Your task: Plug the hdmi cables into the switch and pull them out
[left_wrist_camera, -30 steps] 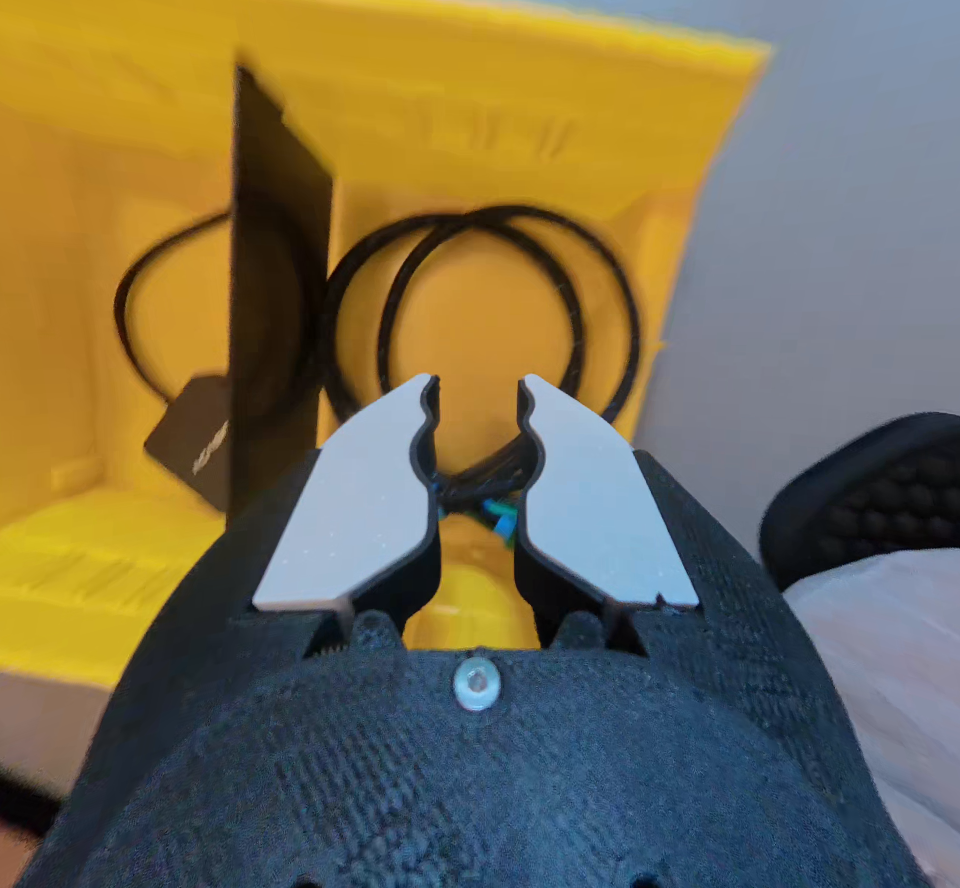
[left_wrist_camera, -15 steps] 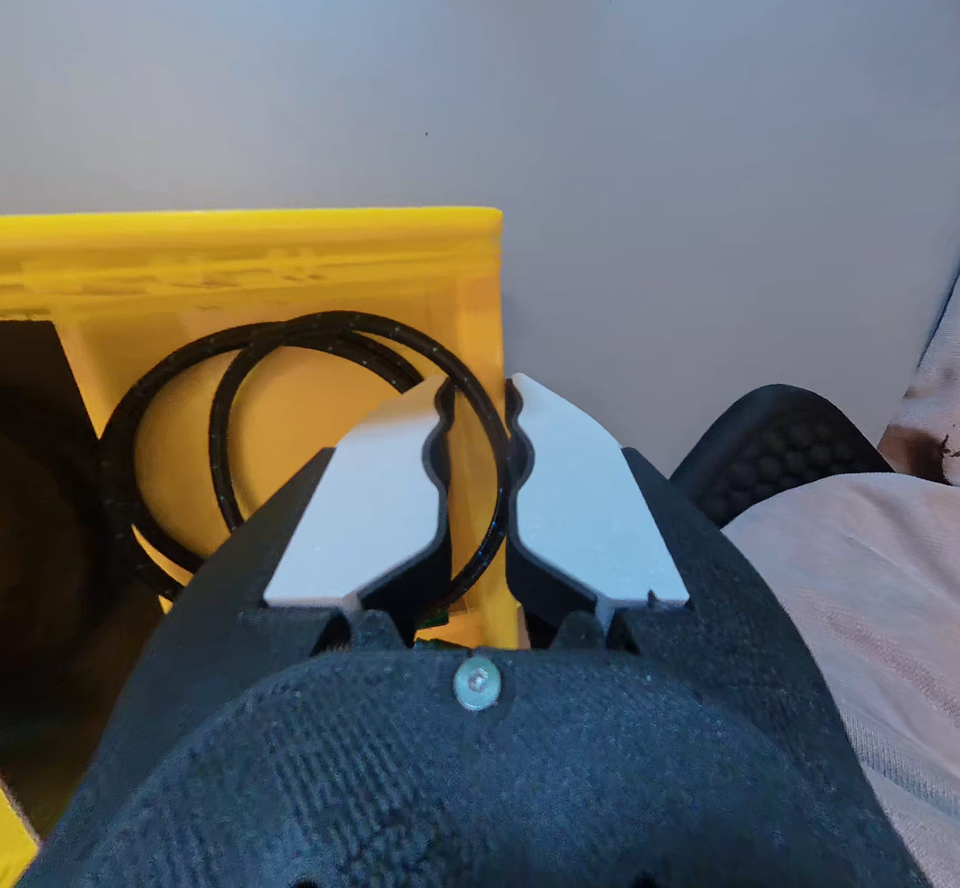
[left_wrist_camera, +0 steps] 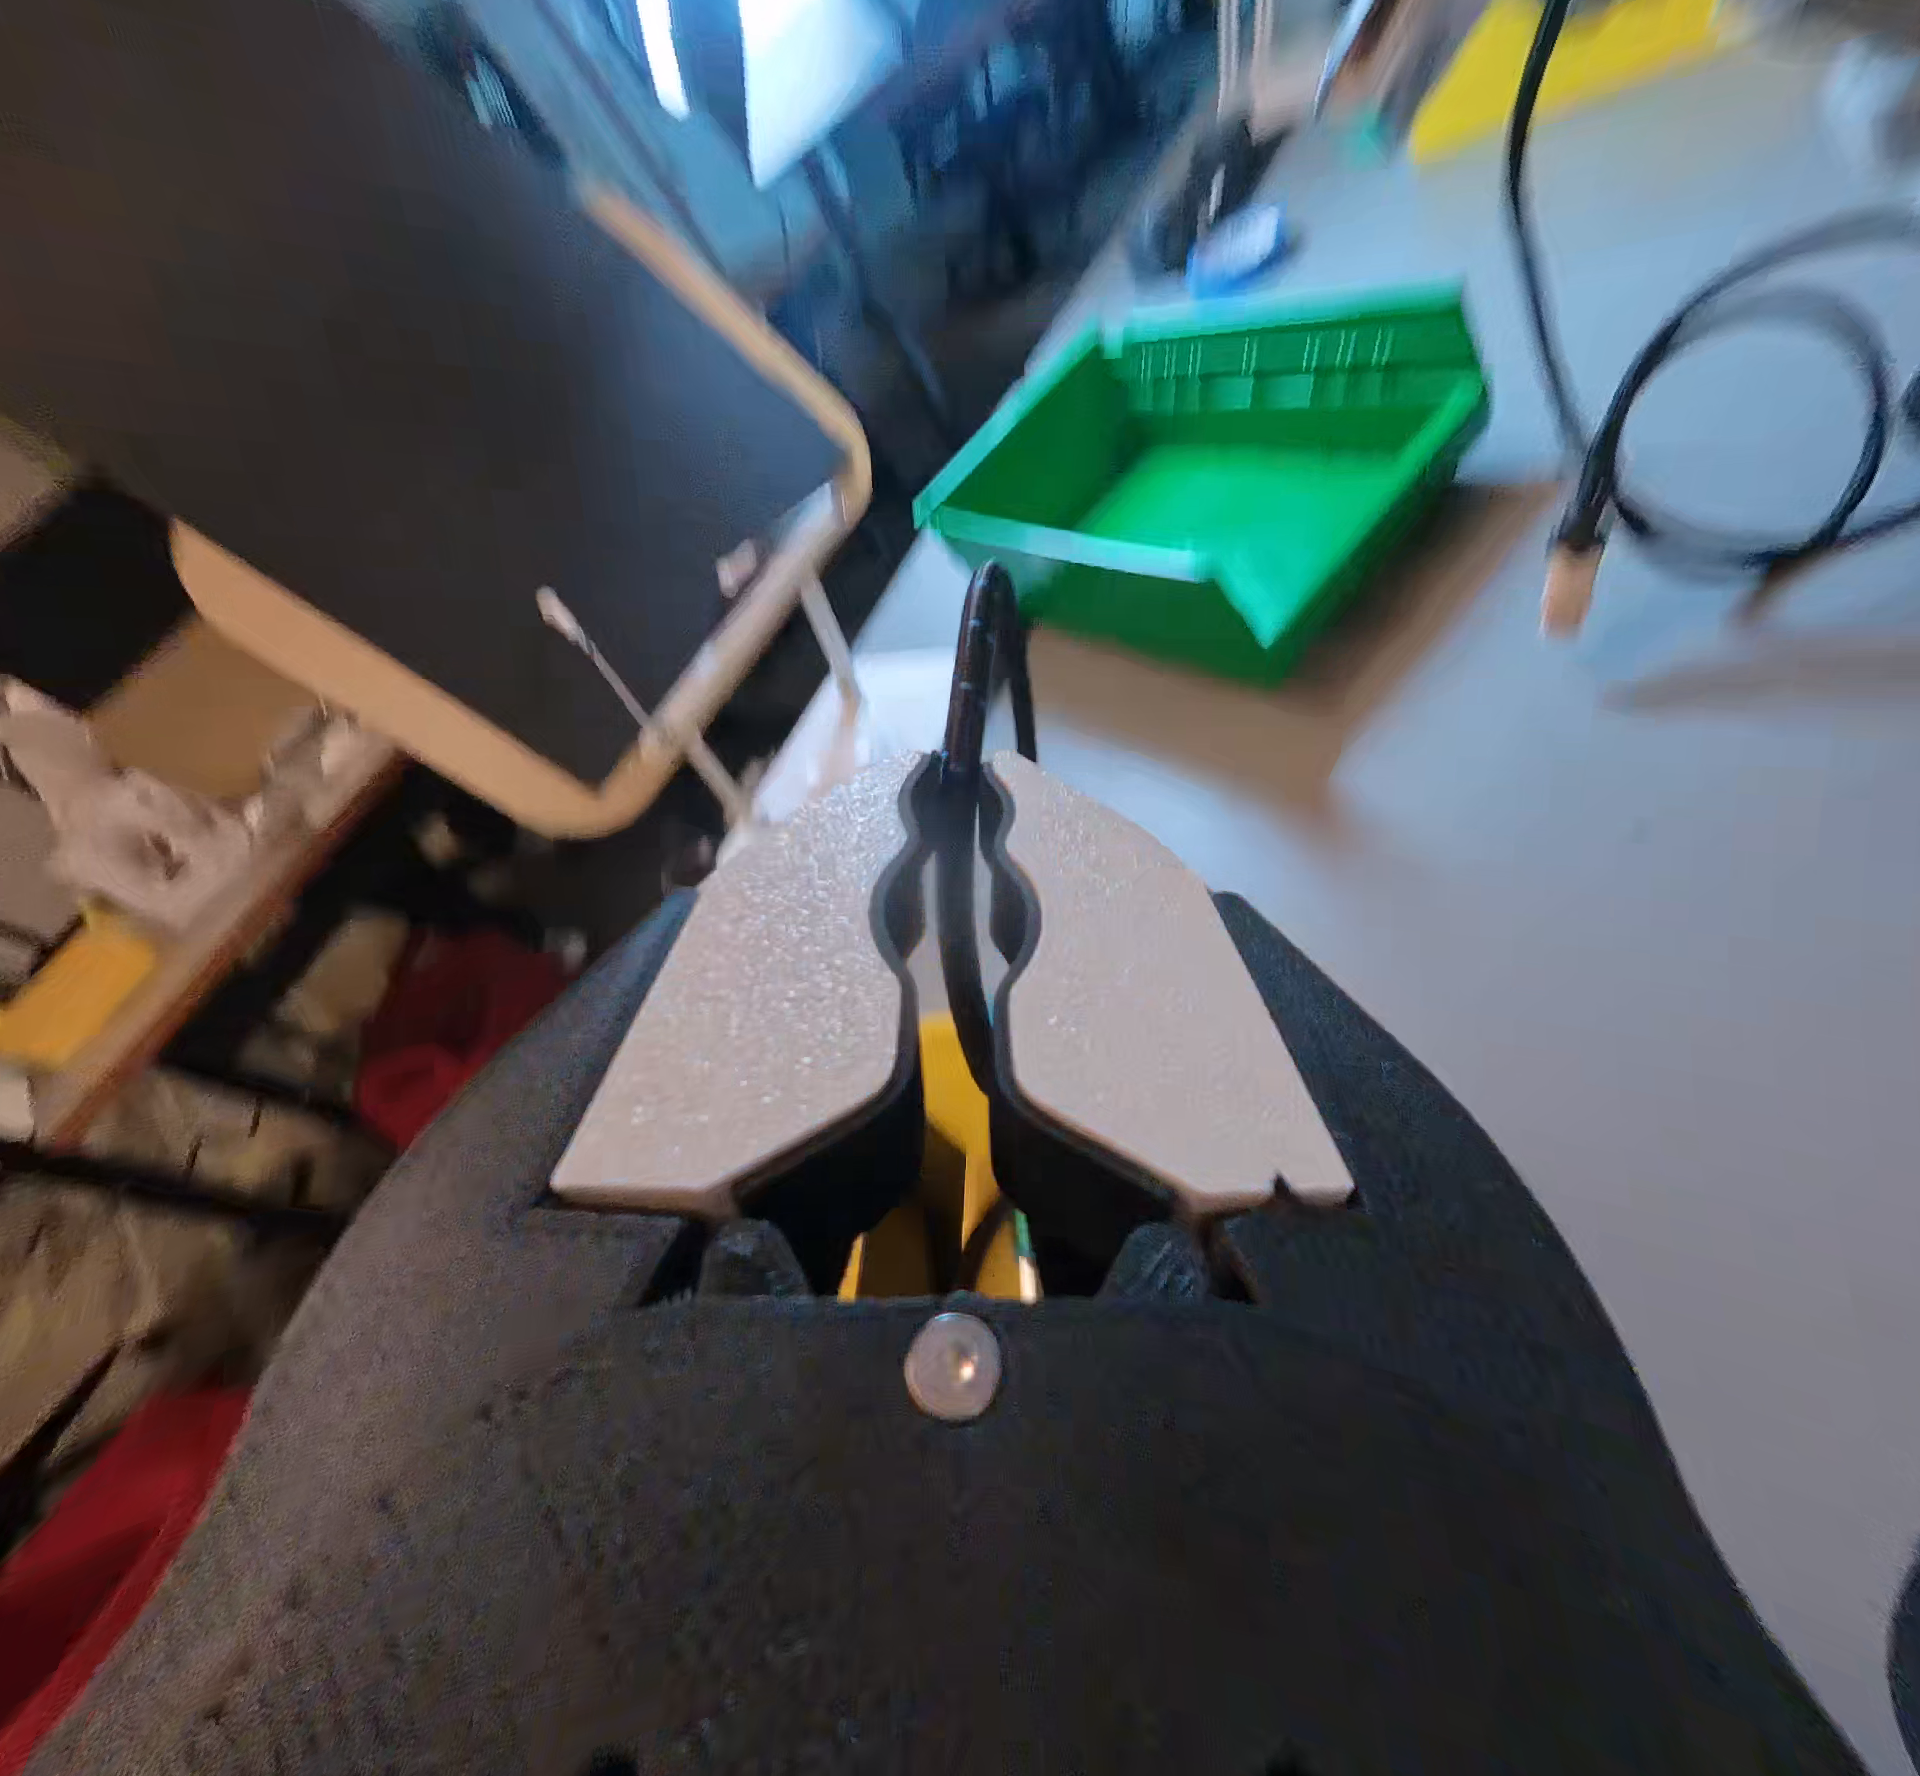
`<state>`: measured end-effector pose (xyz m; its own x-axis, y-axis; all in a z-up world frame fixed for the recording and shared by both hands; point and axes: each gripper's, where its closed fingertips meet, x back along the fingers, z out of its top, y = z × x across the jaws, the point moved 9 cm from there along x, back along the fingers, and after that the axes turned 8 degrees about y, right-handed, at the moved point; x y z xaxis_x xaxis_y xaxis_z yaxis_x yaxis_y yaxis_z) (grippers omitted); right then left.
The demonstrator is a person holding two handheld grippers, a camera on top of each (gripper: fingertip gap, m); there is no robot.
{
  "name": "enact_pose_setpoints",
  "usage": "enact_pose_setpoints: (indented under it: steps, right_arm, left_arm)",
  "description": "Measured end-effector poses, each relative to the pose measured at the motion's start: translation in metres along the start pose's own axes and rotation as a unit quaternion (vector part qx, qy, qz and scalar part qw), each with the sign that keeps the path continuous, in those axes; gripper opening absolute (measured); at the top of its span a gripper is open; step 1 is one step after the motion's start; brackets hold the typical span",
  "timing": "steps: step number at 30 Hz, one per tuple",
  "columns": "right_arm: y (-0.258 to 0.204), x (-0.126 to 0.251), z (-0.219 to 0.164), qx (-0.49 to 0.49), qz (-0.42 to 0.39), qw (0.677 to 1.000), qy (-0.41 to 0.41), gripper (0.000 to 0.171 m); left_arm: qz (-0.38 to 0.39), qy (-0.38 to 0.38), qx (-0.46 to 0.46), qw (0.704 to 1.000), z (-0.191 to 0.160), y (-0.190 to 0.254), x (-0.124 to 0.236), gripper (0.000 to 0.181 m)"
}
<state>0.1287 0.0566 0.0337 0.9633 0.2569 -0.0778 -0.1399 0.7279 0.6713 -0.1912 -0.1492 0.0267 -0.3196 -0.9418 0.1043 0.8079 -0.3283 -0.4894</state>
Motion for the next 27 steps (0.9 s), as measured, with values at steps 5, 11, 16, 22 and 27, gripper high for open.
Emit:
enact_pose_setpoints:
  steps: [5,11,16,22,27]
  right_arm:
    - [0.002,0.002,0.0,-0.004,-0.004,1.0,0.004,0.023]
    - [0.008,0.011,0.003,-0.003,-0.017,1.0,0.005,0.023]
    - [0.014,0.02,0.002,0.003,-0.033,0.999,0.0,0.023]
    - [0.021,0.026,0.0,-0.009,-0.041,0.999,0.011,0.022]
    - [0.019,0.022,0.0,-0.007,-0.036,0.999,0.008,0.022]
  left_arm:
    - [-0.066,0.157,0.07,0.983,0.035,0.014,-0.018,0.006]
    - [-0.195,0.092,0.248,0.944,0.001,0.045,-0.111,0.006]
    - [-0.21,-0.121,0.269,0.932,-0.074,0.089,-0.186,0.007]
    - [-0.146,-0.241,0.071,0.957,-0.079,0.094,-0.182,0.023]
    - [-0.295,-0.174,0.035,0.939,-0.046,0.13,-0.172,0.028]
